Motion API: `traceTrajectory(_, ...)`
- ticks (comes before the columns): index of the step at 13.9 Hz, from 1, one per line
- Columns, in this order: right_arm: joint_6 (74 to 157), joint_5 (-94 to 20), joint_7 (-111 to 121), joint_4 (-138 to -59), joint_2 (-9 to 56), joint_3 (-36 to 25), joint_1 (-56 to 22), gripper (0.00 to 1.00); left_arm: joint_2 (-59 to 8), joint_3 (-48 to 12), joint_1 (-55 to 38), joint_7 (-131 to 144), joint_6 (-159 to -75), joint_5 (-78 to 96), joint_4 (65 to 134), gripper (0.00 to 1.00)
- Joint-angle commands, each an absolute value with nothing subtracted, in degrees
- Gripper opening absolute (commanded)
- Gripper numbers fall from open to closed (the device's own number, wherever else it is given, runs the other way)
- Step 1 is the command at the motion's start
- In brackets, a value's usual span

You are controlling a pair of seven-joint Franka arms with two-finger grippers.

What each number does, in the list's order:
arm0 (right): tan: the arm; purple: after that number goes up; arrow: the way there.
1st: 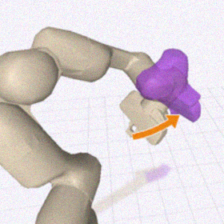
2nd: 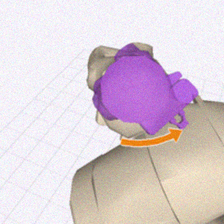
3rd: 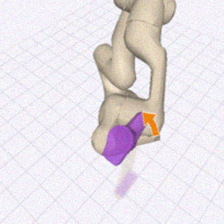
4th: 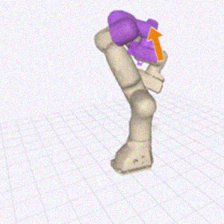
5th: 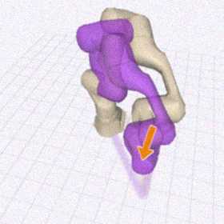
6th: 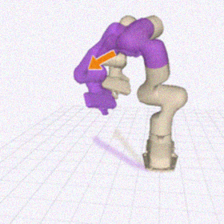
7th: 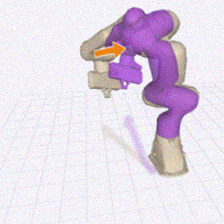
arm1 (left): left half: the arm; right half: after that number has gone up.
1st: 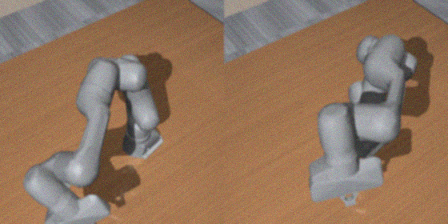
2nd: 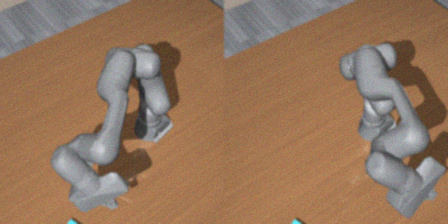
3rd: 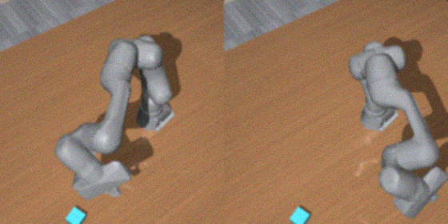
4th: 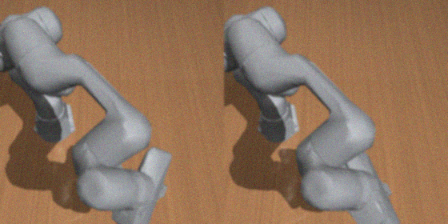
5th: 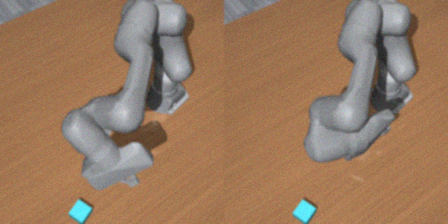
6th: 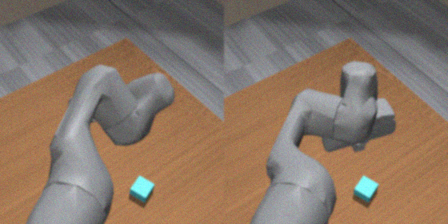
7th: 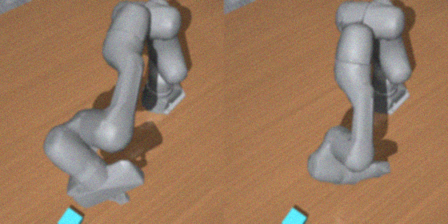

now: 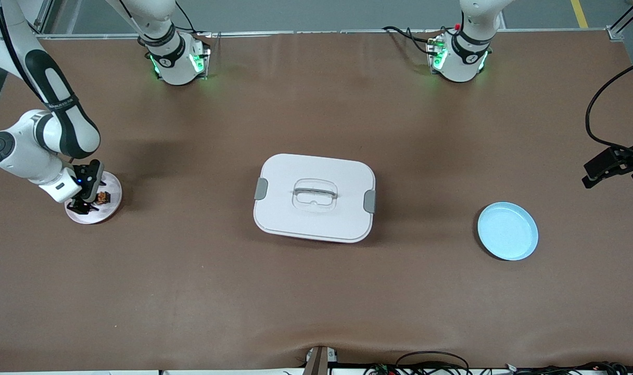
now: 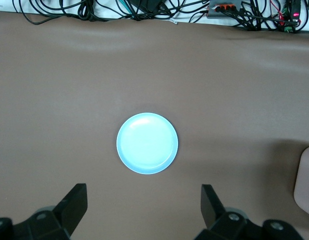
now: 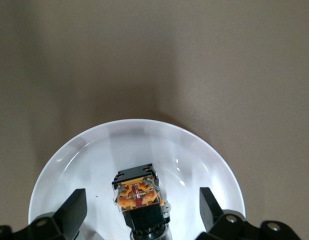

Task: Transfer orange switch to right arm and place
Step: 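Lower the switch onto the white plate and open the right gripper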

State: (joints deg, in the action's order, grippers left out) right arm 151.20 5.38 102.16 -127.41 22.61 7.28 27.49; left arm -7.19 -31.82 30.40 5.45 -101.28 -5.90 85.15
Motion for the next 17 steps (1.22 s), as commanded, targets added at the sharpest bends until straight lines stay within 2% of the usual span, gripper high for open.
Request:
traceTrajectory(1,148.3,5.8,98.4,-126.7,21.3,7.7,26.5,1.0,-6.2,-31.9,30.9,4.4,-100.5,-5.6,85.4,1.0)
traceTrajectory(7,135.3,5.7,90.1,-122.8,16.9,7.8,25.7,1.0,-5.7,-26.6,25.9,4.6,-99.6,-5.6,85.4,1.0)
traceTrajectory(9,131.9,5.8,85.4,-122.4,14.1,7.8,24.4,1.0,-5.7,-21.6,20.3,4.7,-98.4,-5.6,85.3,1.0)
traceTrajectory(12,126.7,5.7,78.0,-122.0,10.5,7.8,22.9,1.0,-5.0,-9.3,8.0,4.7,-98.0,-5.6,85.4,1.0)
traceTrajectory(17,119.5,5.7,62.6,-122.0,3.7,7.9,19.0,1.0,-5.0,-4.2,2.4,4.7,-98.0,-5.6,85.4,1.0)
